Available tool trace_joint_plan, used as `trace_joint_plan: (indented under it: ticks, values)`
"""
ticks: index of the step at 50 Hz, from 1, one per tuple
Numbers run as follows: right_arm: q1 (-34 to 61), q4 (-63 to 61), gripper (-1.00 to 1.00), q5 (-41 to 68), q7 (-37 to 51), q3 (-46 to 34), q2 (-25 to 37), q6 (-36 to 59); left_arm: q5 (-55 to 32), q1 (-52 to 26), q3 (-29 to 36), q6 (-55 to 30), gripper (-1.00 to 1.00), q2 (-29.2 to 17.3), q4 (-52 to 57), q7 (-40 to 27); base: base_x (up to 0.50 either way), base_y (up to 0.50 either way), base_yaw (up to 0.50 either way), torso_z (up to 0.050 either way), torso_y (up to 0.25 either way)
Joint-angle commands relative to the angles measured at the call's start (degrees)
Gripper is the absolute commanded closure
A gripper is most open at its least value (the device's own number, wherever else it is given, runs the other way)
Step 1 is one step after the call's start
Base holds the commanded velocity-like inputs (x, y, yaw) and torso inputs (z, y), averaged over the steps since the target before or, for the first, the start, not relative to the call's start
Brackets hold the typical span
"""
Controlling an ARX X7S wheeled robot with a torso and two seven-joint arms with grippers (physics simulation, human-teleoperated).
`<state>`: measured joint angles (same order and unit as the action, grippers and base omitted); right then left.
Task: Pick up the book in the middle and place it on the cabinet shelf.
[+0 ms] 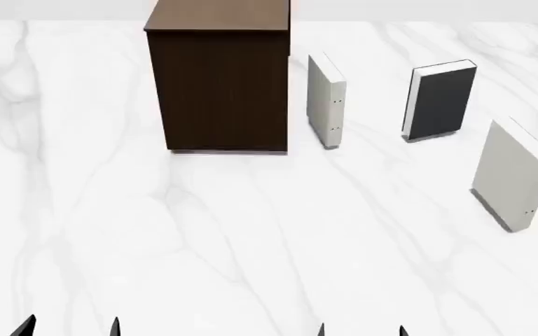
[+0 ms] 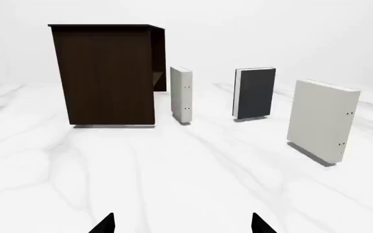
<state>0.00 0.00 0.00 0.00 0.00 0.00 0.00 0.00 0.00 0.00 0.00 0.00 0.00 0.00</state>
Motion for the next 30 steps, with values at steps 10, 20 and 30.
trace_joint_plan:
  ticks: [10, 20, 30]
  values:
    - [0.43, 0.23, -1.00, 3.41, 2.94, -2.41, 2.43, 0.29, -2.76, -0.66, 2.86, -1.68, -1.00, -2.24, -0.37, -3.43, 0.00, 0.00, 0.00, 0.000, 0.000]
    - [0.87, 1.43, -1.00, 4.11, 4.37, -3.76, 3.29, -0.72, -4.16, -1.66, 3.57, -2.71, -1.00, -3.09, -1.63, -5.08, 0.00, 0.00, 0.00, 0.000, 0.000]
    - [-0.56, -4.71, -1.00, 7.07, 6.17, -2.61, 4.24, 1.83, -1.73, 0.32, 5.01, -2.46, -1.00, -5.29, 4.95, -7.22, 0.00, 0.00, 0.00, 0.000, 0.000]
